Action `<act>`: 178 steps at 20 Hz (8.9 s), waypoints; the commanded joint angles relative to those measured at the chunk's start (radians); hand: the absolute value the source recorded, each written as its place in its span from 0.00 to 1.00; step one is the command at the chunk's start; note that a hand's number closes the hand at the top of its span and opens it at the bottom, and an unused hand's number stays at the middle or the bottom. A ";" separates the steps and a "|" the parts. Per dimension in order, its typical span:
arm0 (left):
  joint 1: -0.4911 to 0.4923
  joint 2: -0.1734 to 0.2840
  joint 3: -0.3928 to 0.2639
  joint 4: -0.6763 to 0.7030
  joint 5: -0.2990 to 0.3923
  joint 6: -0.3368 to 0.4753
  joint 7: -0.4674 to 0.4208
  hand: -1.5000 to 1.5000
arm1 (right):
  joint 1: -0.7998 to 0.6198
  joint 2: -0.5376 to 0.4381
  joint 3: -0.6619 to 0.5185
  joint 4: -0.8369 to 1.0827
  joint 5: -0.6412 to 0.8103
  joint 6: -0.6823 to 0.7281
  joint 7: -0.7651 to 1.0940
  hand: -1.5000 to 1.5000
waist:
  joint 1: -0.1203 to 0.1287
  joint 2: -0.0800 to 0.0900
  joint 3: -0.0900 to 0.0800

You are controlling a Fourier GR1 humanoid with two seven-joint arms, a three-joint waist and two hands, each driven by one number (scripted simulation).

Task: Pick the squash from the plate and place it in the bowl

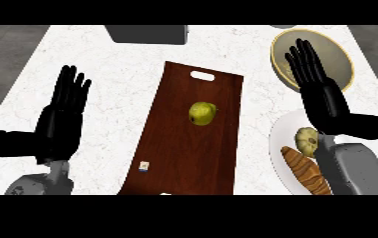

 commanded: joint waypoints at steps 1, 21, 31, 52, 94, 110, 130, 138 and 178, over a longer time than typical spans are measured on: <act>-0.013 0.015 0.007 0.003 -0.028 0.000 0.014 0.50 | 0.033 -0.059 0.063 0.037 0.072 0.083 0.013 1.00 | -0.025 0.001 0.012; -0.114 -0.001 -0.112 0.188 -0.199 -0.068 0.057 0.50 | 0.463 -0.298 0.090 -0.366 0.541 -0.225 -0.099 0.00 | -0.047 -0.002 0.010; -0.109 -0.022 -0.120 0.173 -0.241 -0.079 0.054 0.50 | 0.335 -0.370 0.110 -0.527 0.639 -0.009 0.499 0.00 | -0.029 0.001 0.010; -0.038 -0.087 -0.009 0.169 -0.293 -0.192 0.034 0.50 | 0.343 -0.261 -0.012 -0.303 0.708 0.257 0.432 0.00 | -0.032 0.000 0.012; -0.043 -0.203 0.089 0.126 -0.448 -0.289 0.100 0.50 | 0.246 0.004 -0.099 0.150 1.020 0.194 0.173 0.00 | -0.028 0.000 0.012; -0.053 -0.200 0.124 0.144 -0.418 -0.328 0.085 0.50 | 0.250 0.059 -0.035 0.203 1.062 0.146 -0.028 1.00 | -0.029 0.000 0.012; -0.055 -0.226 0.096 0.151 -0.456 -0.303 0.095 0.50 | -0.411 0.298 0.205 -0.021 1.138 -0.379 0.835 1.00 | -0.024 -0.002 0.010; -0.045 -0.228 0.091 0.123 -0.454 -0.318 0.107 0.50 | -0.646 0.280 0.050 0.020 1.199 -0.189 1.003 1.00 | -0.023 -0.001 0.011; -0.085 -0.263 0.082 0.124 -0.492 -0.304 0.131 0.50 | -0.651 -0.155 -0.436 1.091 1.034 -0.286 0.301 0.00 | -0.003 0.011 0.014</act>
